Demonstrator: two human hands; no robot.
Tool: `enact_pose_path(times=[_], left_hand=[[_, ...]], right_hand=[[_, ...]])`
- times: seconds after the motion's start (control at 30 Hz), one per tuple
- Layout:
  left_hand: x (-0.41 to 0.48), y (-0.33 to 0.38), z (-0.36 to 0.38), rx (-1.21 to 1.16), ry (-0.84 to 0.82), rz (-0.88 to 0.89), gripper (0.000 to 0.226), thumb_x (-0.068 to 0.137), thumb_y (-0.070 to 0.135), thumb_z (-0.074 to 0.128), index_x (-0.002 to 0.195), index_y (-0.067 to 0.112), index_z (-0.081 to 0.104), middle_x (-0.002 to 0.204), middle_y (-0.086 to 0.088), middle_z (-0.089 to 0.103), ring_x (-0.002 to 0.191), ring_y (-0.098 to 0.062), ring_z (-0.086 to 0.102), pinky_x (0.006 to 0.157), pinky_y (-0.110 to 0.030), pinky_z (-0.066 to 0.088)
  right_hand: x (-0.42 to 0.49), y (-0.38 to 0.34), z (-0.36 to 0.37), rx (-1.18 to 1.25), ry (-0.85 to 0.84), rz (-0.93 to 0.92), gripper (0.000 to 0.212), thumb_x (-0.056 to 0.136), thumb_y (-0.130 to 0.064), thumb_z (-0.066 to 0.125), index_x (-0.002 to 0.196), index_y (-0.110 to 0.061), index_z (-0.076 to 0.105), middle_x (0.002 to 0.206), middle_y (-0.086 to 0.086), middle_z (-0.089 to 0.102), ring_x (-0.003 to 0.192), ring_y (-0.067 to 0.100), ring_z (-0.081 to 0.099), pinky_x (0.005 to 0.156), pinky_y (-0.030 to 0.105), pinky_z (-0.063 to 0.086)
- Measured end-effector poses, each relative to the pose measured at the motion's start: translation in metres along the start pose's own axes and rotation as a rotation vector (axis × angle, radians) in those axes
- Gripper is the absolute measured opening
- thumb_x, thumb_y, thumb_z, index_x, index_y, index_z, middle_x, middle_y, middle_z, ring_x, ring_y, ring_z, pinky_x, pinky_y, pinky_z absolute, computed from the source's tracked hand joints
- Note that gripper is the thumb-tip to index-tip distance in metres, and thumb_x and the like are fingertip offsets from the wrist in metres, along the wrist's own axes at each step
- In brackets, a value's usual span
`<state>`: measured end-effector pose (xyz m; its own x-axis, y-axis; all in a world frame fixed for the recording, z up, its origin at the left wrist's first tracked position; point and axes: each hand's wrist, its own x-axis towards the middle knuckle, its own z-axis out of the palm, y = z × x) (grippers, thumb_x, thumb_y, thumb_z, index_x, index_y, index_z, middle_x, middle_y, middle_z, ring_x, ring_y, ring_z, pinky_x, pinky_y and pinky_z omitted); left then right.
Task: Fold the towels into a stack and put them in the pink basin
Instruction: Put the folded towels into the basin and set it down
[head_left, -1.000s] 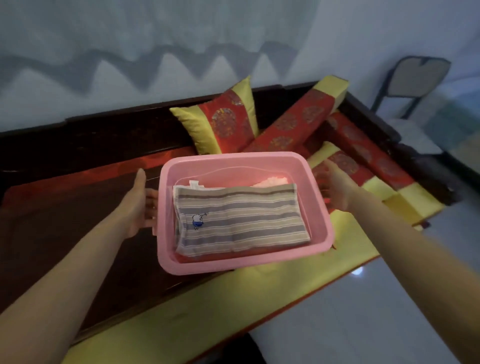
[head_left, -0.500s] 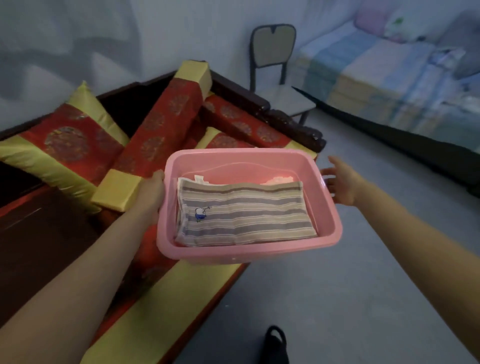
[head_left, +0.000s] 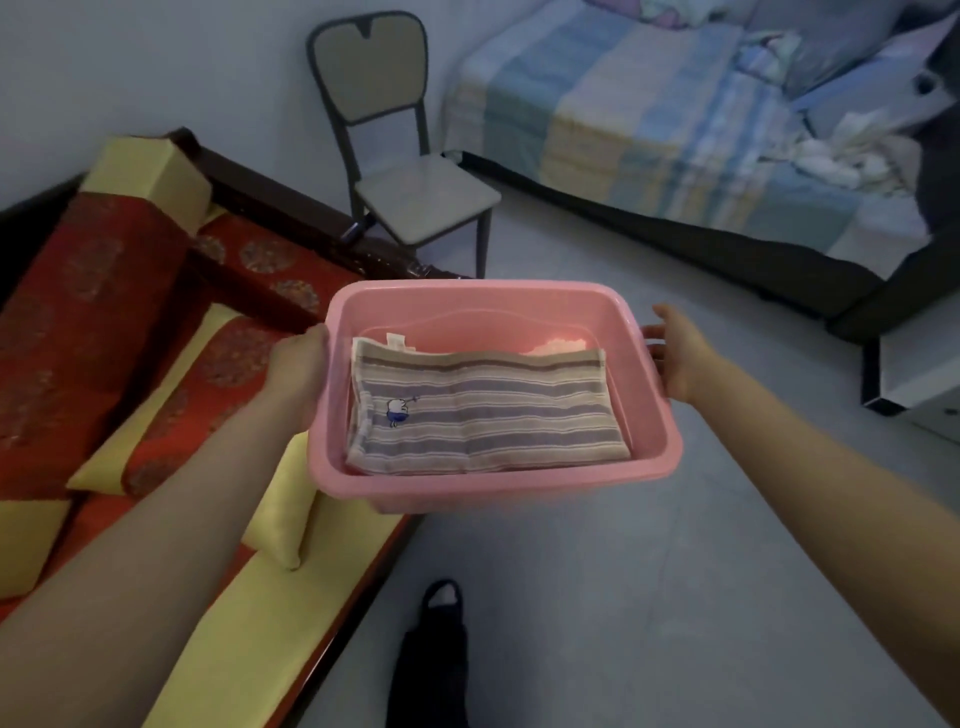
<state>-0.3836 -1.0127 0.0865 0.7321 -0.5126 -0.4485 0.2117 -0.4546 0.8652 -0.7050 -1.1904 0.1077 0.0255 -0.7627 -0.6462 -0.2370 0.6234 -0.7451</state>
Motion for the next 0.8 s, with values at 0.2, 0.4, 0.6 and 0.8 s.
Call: enact_pose_path(times=[0.2,0.4,0.6,0.8], left_hand=[[0.083,0.069,0.117,0.01,-0.045,0.023,0.025,0.088,0.029,0.047,0.072,0.015,0.059,0.084,-0.011,0.06,0.081,-0.026,0.055,0.076,-0.037,0.044],[0.155,0.143,0.219,-0.001,-0.057,0.037,0.025,0.084,0.027,0.05,0.068,0.013,0.061,0.081,-0.014,0.06,0.081,-0.027,0.056,0.075,-0.04,0.046],[0.228,0.206,0.314,-0.051,-0.059,-0.005,0.019,0.081,0.024,0.052,0.067,0.013,0.06,0.08,-0.014,0.059,0.067,-0.024,0.054,0.068,-0.035,0.043],[0.307,0.254,0.388,-0.026,0.031,0.044,0.022,0.089,0.029,0.047,0.069,0.022,0.054,0.073,-0.002,0.055,0.081,-0.024,0.053,0.077,-0.041,0.047]], right_hand=[[0.111,-0.077,-0.034,0.044,0.025,-0.008,0.044,0.096,-0.049,0.034,0.092,-0.011,0.055,0.083,0.011,0.055,0.075,0.023,0.053,0.07,0.033,0.045],[0.211,-0.174,-0.057,0.03,0.073,-0.021,0.039,0.097,-0.046,0.035,0.084,-0.013,0.053,0.075,0.009,0.053,0.066,0.021,0.05,0.06,0.029,0.041],[0.332,-0.268,-0.077,0.042,0.068,-0.02,0.039,0.095,-0.045,0.04,0.084,-0.01,0.052,0.063,0.007,0.047,0.056,0.02,0.045,0.056,0.027,0.04],[0.448,-0.374,-0.063,0.012,-0.028,-0.047,0.036,0.097,-0.04,0.039,0.076,-0.014,0.052,0.05,0.0,0.047,0.041,0.013,0.043,0.042,0.017,0.036]])
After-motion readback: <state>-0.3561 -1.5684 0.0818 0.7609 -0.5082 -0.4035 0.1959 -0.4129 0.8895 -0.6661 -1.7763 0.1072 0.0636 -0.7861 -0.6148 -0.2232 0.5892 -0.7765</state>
